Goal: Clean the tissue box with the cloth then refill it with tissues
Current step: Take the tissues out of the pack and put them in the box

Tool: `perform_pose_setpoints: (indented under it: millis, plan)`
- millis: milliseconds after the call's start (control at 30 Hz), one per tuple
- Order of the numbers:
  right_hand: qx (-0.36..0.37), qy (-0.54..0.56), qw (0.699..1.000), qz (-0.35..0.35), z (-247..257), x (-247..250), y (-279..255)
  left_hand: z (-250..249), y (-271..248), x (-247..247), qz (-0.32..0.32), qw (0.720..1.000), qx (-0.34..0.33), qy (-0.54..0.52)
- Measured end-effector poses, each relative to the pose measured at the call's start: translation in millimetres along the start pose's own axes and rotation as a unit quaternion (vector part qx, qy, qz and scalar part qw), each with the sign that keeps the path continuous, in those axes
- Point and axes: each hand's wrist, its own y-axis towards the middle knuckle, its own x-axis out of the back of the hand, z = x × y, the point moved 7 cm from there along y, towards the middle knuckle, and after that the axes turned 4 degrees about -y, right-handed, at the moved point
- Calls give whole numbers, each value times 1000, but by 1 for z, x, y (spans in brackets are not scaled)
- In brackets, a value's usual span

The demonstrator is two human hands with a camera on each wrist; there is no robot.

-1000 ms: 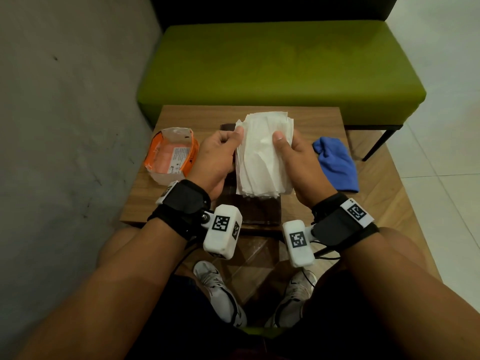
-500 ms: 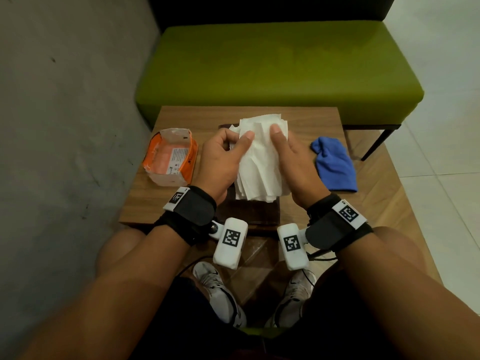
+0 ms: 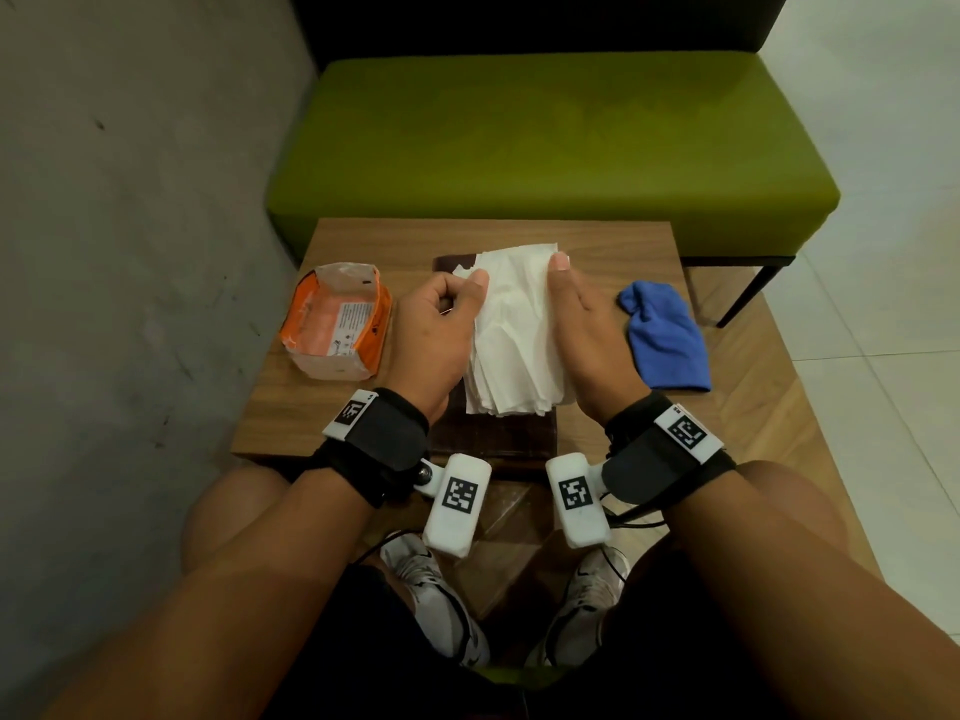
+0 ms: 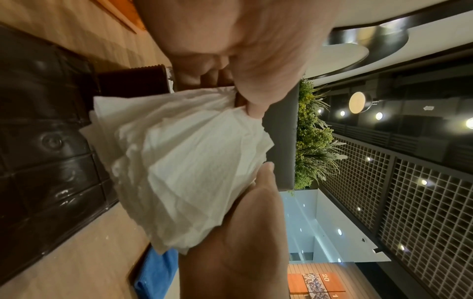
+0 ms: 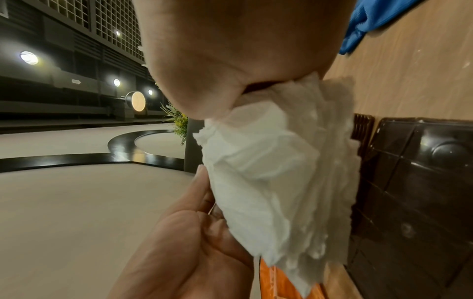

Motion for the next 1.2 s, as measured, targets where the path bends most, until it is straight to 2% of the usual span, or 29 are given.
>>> perform_pose_setpoints:
  millis: [233,400,600,767,967,1100,1200]
  plan:
    - [8,-48,999,-13,-8,1,6,8,0,1,-24,998,48,-23]
    - [36,-92,994,-37,-4,2,5,2,-4,-4,20,999,29,8]
    - [44,-119,990,-54,-1,8,6,7,3,10,-41,998,40,33]
    - [50,-122,990,-58,-3,5,7,3,-2,-1,13,998,59,-7]
    - [53,-106,992,-53,-4,4,9,10,0,2,-27,996,75,-39]
    - [72,-120,989,-51,-5,4,11,15,-8,-17,67,987,138,-44]
    - [86,-135,986,-45,-4,4,12,21,-5,-10,23,990,136,-34]
